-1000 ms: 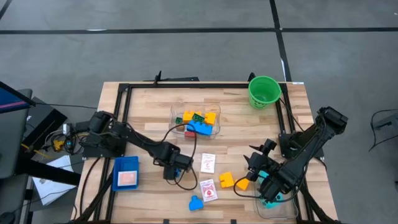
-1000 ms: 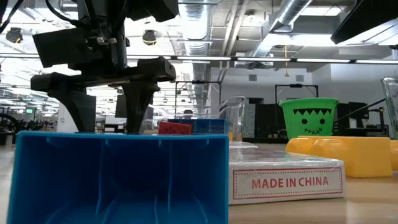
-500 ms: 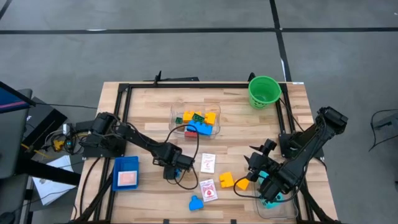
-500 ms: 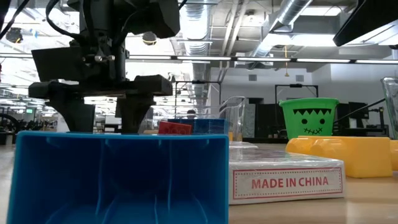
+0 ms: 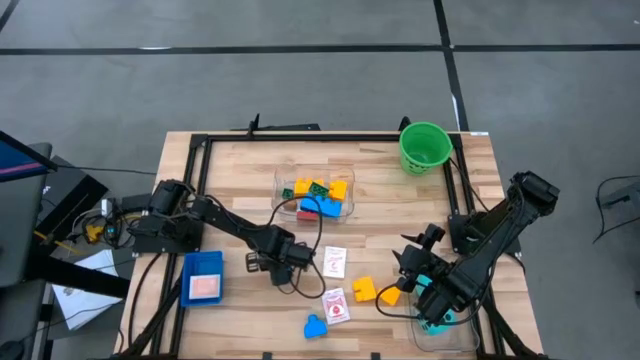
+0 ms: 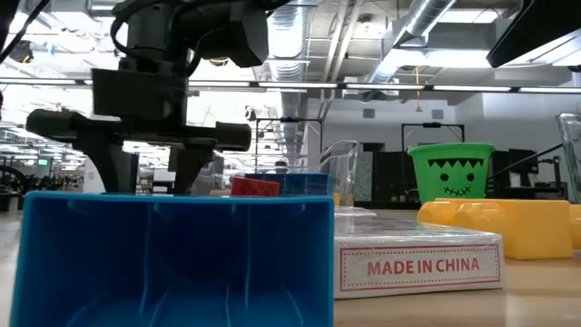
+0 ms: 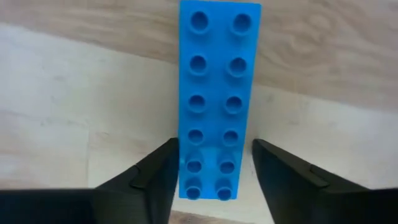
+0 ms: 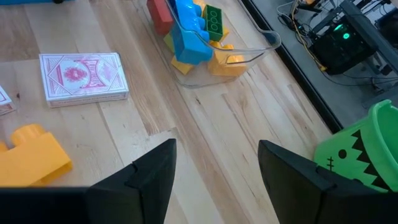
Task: Pick & Place Toys
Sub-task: Put the blue game piece into the top transparent bin
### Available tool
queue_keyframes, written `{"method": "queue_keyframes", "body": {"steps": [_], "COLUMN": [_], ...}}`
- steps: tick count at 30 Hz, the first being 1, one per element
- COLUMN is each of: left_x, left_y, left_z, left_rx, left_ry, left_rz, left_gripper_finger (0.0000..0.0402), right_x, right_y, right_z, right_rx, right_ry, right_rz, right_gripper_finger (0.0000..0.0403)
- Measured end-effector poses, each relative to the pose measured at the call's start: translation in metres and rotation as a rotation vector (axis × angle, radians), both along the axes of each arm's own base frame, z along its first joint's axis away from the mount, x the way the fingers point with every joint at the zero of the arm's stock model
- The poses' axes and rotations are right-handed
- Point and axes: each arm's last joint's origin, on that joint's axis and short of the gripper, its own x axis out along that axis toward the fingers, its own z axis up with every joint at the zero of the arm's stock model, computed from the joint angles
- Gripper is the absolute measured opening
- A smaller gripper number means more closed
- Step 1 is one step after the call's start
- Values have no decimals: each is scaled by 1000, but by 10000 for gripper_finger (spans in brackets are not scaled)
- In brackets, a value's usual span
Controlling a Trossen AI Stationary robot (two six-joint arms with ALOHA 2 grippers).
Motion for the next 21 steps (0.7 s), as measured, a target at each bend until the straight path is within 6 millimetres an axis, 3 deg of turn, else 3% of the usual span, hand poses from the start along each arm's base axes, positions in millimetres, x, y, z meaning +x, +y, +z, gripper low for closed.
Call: {"method": "queue_keyframes", "body": {"steps": [8, 16, 21], "left_x": [-1, -2, -2], "left_y": [-1, -2, -4], "left_z": [0, 2, 16], "left_rx": [-55, -82, -197], "left_ry": [24, 35, 18], "left_rz": [234, 449, 559], "left_gripper_finger": [130, 141, 128], "right_x": [0, 0, 0], "right_y": [0, 0, 0], "right_z": [0, 0, 0], "right_rx": [0, 0, 0], "right_ry": [0, 0, 0], "right_rz": [0, 0, 2], "right_gripper_finger": [218, 218, 218]}}
